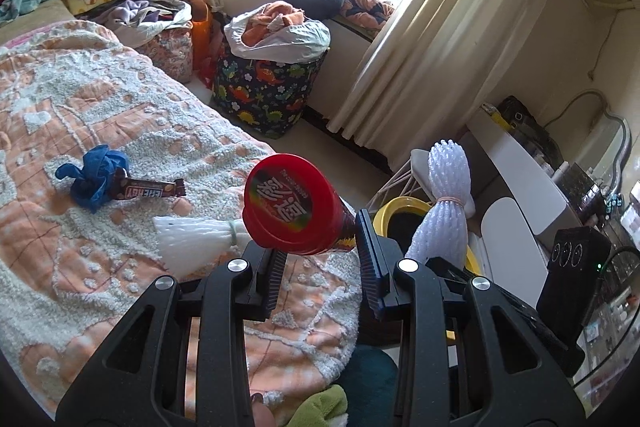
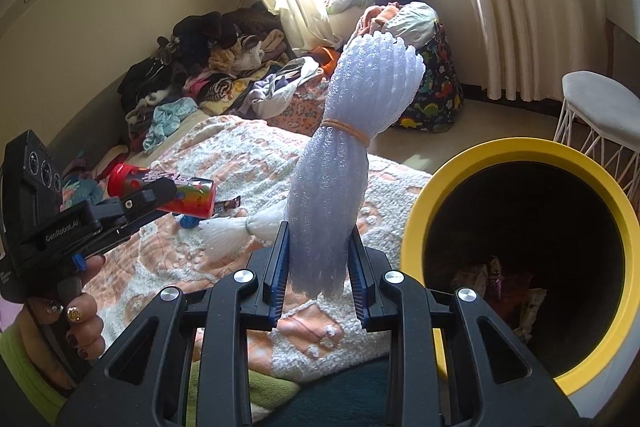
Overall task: Collect trash
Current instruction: 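Carry the red container and foam sleeves in both tools over the bin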
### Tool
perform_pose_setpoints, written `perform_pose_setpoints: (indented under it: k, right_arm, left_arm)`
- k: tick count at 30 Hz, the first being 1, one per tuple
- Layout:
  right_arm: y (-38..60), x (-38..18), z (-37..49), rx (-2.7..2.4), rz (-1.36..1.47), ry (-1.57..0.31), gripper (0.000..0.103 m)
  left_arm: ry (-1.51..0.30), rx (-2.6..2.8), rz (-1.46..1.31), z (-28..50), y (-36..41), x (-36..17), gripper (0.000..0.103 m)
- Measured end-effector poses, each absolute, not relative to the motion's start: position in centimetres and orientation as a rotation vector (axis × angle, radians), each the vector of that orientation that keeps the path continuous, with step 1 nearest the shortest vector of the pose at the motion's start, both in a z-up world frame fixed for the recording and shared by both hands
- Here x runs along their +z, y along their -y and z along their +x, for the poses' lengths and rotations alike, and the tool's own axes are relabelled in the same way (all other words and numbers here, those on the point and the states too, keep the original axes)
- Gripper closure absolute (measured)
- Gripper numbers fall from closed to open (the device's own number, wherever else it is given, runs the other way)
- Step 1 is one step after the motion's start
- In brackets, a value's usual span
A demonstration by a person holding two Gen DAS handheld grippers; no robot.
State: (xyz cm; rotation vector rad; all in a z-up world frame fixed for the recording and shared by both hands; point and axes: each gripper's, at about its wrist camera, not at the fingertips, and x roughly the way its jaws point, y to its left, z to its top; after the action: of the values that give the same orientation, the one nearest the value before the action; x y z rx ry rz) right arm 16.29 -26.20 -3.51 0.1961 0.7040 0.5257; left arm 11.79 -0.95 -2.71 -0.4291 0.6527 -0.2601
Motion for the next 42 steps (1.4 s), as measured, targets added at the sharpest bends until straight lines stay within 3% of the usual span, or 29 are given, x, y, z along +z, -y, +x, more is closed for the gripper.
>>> perform_pose_setpoints:
  k: [42]
  right_arm:
    - [34.2, -4.4, 17.8, 0.319, 0.299, -0.691, 0.077]
  left_arm:
    - [-0.703, -0.419, -0.267, 12.6, 9.4, -3.5, 0.076]
